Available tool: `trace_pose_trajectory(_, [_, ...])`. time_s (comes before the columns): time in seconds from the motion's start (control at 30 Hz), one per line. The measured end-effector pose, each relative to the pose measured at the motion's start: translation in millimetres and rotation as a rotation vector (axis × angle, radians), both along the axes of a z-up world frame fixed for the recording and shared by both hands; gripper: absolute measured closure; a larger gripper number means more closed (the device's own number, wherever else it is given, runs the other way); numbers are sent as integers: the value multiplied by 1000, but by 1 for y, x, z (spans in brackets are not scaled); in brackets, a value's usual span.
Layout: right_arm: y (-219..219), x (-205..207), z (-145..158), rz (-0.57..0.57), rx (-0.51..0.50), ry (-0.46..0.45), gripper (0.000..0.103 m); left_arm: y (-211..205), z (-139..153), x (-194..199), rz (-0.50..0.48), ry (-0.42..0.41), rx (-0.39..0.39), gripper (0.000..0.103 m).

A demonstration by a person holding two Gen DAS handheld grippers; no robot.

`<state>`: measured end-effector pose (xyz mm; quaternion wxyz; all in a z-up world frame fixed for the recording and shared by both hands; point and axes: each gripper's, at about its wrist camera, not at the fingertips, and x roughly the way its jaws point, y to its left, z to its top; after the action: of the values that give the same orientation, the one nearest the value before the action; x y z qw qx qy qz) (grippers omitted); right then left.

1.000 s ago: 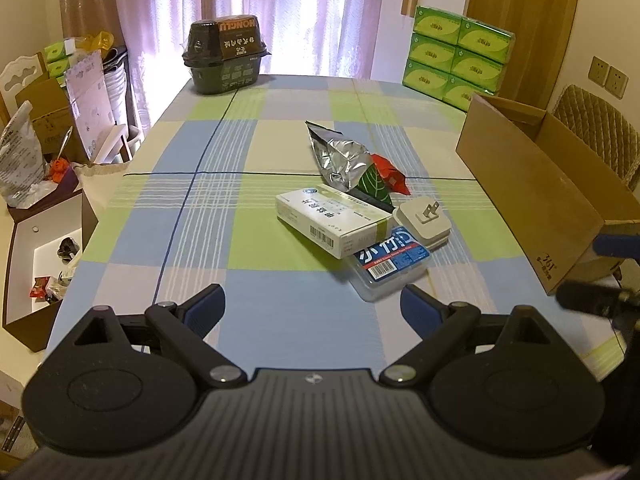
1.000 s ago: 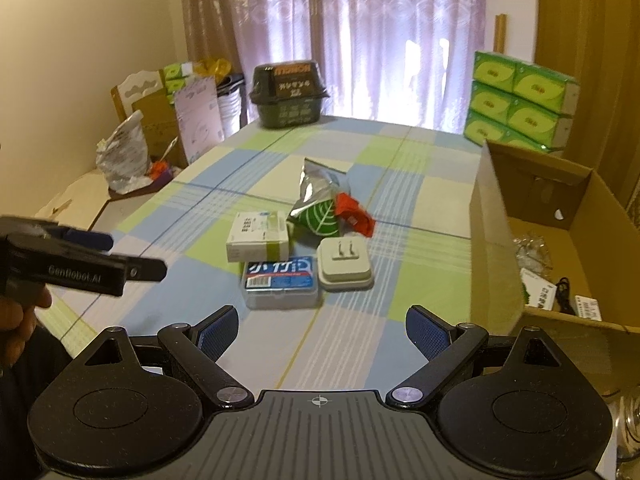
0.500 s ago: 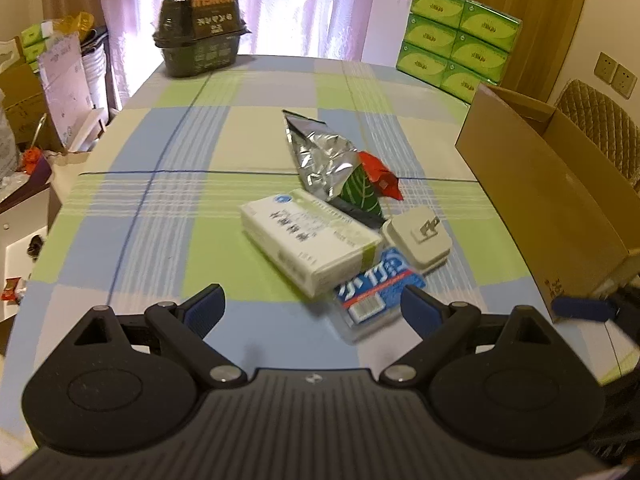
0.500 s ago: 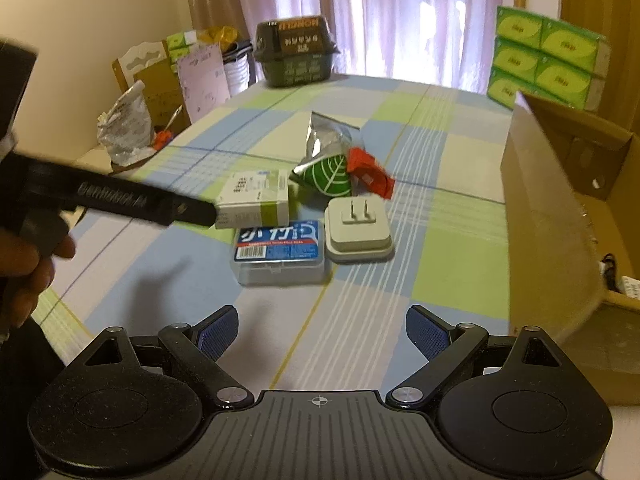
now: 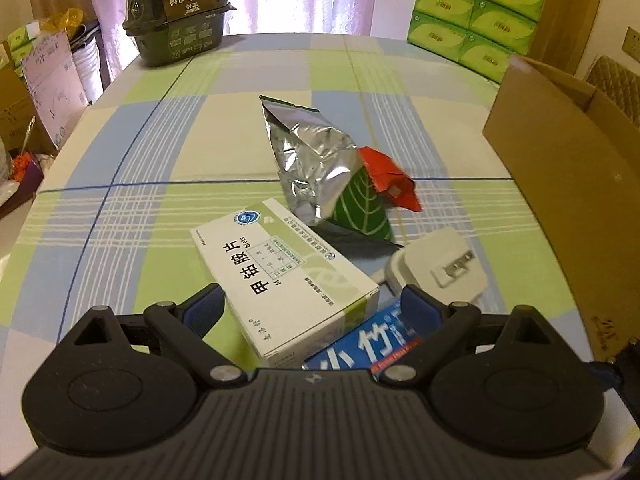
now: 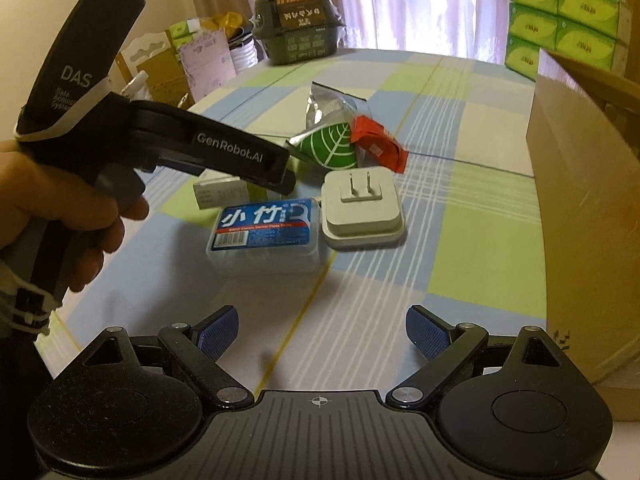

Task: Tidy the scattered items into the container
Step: 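Move the left tool to the white medicine box while the right tool approaches the blue floss-pick box, then grasp the white medicine box with the left tool while the right tool grasps the floss-pick box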

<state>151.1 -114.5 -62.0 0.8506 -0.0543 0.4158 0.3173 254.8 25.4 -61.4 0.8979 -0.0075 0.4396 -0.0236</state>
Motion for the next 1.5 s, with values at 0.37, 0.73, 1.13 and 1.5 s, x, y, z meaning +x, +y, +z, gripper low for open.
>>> trace_pose_trajectory(0.37, [8,-1,-2,19,32,12,7,22,-6,-7,-19,14,11,31])
trace_pose_trajectory(0.73, [23,-10,3,48,44,8,7,68,4,-61,-52,35,-11,31])
trace_pose_trajectory(1.13, [52,-12,-2,111,20,-15,7,95,-6,-78,-20,56,7,28])
trace_pose_trajectory(1.5, [65,2,-9,140,13,-52,8,100,-7,-73,-47,50,-4,34])
